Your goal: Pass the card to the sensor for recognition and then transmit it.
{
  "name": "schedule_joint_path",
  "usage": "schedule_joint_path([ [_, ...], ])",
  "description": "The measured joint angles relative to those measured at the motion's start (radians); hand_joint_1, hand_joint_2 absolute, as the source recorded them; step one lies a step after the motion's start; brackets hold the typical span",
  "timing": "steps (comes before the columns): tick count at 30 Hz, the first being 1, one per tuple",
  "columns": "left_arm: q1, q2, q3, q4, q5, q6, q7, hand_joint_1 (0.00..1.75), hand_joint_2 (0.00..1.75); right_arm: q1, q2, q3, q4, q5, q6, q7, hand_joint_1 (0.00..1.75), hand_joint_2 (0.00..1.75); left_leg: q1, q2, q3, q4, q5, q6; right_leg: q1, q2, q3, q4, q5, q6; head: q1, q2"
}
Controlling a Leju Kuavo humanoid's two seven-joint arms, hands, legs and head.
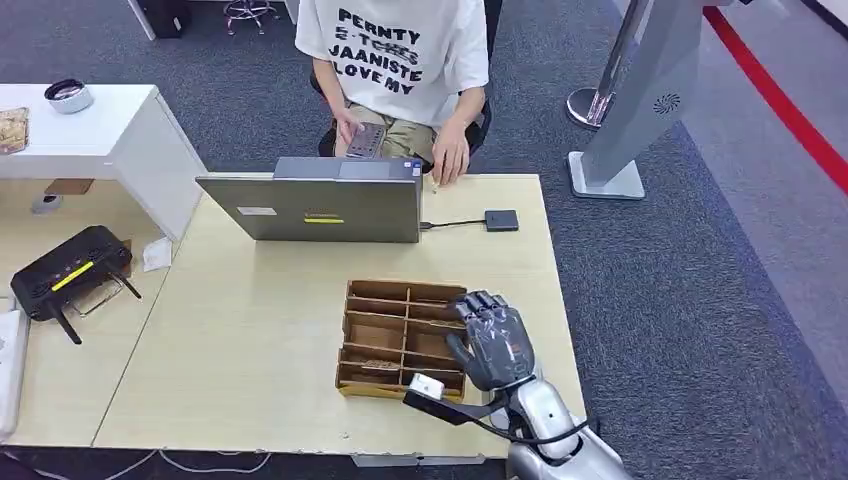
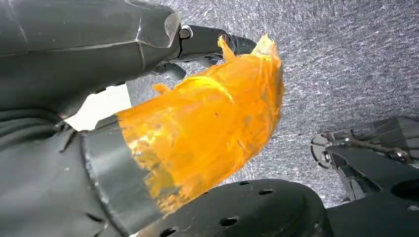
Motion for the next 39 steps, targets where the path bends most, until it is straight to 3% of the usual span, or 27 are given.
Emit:
schedule_joint_path([
  [1,0.0,0.0,0.0,0.0,0.0,0.0,-0.001,0.0,0.0,0.001,0.0,-0.002,0.002,0.001,0.002,0.0,1.47,1.75,0.0,0.0,0.0,0.0,0.0,0.0,0.0,0.0,0.0,0.0,0.0,0.0,0.0,0.0],
  [2,0.0,0.0,0.001,0.0,0.0,0.0,-0.001,0.0,0.0,0.002,0.0,-0.005,0.004,0.001,0.003,0.0,1.48,1.75,0.0,0.0,0.0,0.0,0.0,0.0,0.0,0.0,0.0,0.0,0.0,0.0,0.0,0.0],
  [4,0.0,0.0,0.001,0.0,0.0,0.0,-0.002,0.0,0.0,0.004,0.0,-0.008,0.007,0.001,0.008,0.0,1.75,1.75,0.0,0.0,0.0,0.0,0.0,0.0,0.0,0.0,0.0,0.0,0.0,0.0,0.0,0.0],
  [19,0.0,0.0,0.016,0.0,-0.005,0.0,-0.011,0.0,0.0,0.009,0.002,-0.024,0.014,0.007,0.002,-0.005,1.75,1.75,0.0,0.0,0.0,0.0,0.0,0.0,0.0,0.0,0.0,0.0,0.0,0.0,0.0,0.0],
  [24,0.0,0.0,0.018,0.0,-0.006,0.002,-0.014,0.0,0.0,0.028,0.006,-0.042,-0.015,0.028,-0.078,-0.023,1.75,1.75,0.0,0.0,0.0,0.0,0.0,0.0,0.0,0.0,0.0,0.0,0.0,0.0,0.0,0.0],
  [27,0.001,0.0,0.021,0.0,-0.008,0.005,-0.015,0.0,0.0,0.076,0.032,-0.093,-0.114,0.082,-0.164,-0.091,1.75,1.75,0.0,0.0,0.0,0.0,0.0,0.0,0.0,0.0,0.0,0.0,0.0,0.0,0.0,0.0],
  [32,0.001,-0.005,0.035,0.0,-0.019,0.006,-0.015,0.0,0.0,0.173,0.152,-0.266,-0.352,0.073,-0.169,-0.338,1.75,1.75,0.0,0.0,-0.001,0.0,0.0,0.0,0.0,0.0,-0.001,0.0,0.0,0.0,0.0,0.0],
  [34,0.001,-0.007,0.036,0.0,-0.019,0.006,-0.015,0.0,0.0,0.189,0.179,-0.304,-0.404,0.062,-0.169,-0.369,1.75,1.75,0.0,0.0,0.0,0.0,0.0,0.0,0.0,0.0,-0.001,0.0,0.0,0.0,0.0,0.0],
  [36,0.001,-0.008,0.037,0.0,-0.026,0.006,-0.015,0.0,0.0,0.229,0.243,-0.385,-0.498,0.0,-0.169,-0.507,1.75,1.75,0.0,0.0,0.0,0.0,0.0,0.0,0.0,0.0,0.0,0.0,0.0,0.0,0.0,0.0],
  [39,0.0,-0.01,0.04,0.0,-0.029,0.005,-0.015,0.0,0.0,0.261,0.297,-0.452,-0.576,-0.026,-0.169,-0.572,1.75,1.75,0.0,0.0,0.0,0.0,0.0,0.0,0.0,0.0,0.0,0.0,0.0,0.0,0.0,0.0],
])
